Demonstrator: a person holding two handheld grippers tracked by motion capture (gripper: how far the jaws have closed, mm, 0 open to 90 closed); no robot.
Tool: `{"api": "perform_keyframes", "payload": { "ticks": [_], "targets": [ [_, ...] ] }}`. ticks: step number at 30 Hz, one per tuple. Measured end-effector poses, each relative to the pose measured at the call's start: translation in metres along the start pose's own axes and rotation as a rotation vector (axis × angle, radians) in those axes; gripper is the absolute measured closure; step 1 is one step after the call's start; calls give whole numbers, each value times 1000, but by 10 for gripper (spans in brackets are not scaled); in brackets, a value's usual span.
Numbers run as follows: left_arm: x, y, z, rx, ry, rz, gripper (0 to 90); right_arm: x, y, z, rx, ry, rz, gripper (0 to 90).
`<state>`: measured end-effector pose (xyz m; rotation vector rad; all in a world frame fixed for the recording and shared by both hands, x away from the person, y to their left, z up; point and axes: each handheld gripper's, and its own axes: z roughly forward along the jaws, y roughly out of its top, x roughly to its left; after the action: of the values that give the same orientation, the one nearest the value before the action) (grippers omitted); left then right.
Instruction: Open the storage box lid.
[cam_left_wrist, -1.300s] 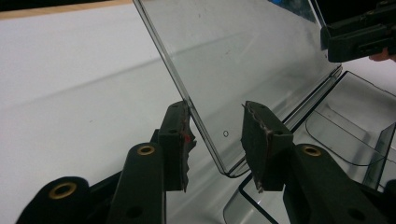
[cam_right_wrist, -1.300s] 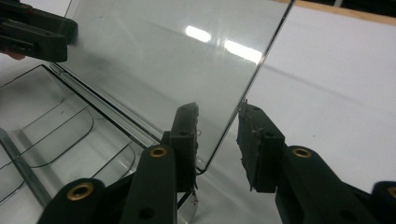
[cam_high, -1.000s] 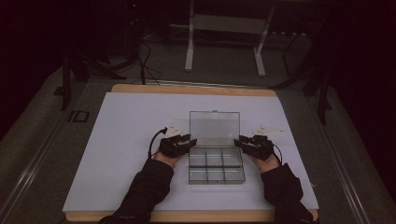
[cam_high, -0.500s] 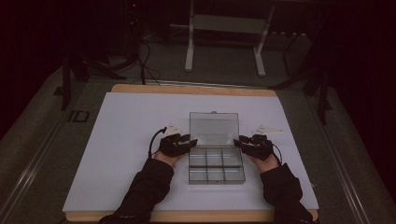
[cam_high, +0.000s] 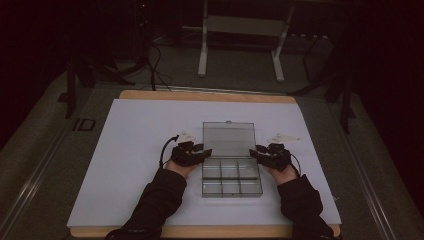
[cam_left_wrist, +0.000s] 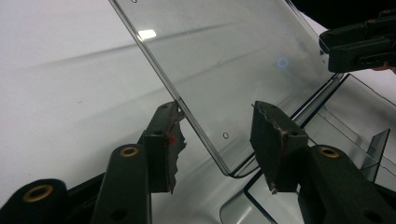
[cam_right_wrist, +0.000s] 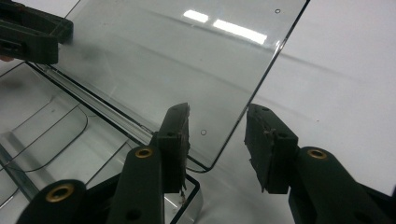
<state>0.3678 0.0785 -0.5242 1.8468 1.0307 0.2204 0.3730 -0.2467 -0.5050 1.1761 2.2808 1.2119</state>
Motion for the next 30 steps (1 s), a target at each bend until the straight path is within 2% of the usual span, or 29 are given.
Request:
{"api": "perform_keyframes", "payload": {
  "ticks": [3, 5, 6, 12, 17, 21, 22, 25, 26, 28, 30],
  "targets": [
    [-1, 1, 1, 13, 30, 1, 489, -1, 1, 1, 10, 1, 8, 585],
    [-3, 1, 2, 13, 21, 18, 498, -1, 2, 2, 24, 0, 7, 585],
    [-4, 2, 2, 14, 29, 27, 479, 0, 1, 2, 27, -6, -2, 586],
    [-5, 3, 2, 13, 32, 50, 488, -1, 1, 4, 29, 2, 19, 580],
    [-10, 3, 0, -10, -1, 77, 471, 0, 4, 3, 23, 17, 9, 539],
    [-13, 5, -2, -22, -27, 89, 381, 1, 7, 2, 24, 35, -10, 450],
    [-14, 5, -3, -21, -19, 92, 361, 1, 8, 2, 27, 35, -16, 419],
    [-16, 7, -3, 2, 9, 94, 165, 3, 9, 1, 22, 39, -34, 337],
    [-16, 6, -4, 8, -9, 107, 147, 3, 10, 1, 20, 43, -34, 309],
    [-17, 6, -5, 15, -13, 125, 80, 3, 10, 1, 10, 46, -26, 284],
    [-16, 6, -7, 4, -39, 122, 74, 2, 10, 0, 7, 62, -23, 244]
  ]
}}
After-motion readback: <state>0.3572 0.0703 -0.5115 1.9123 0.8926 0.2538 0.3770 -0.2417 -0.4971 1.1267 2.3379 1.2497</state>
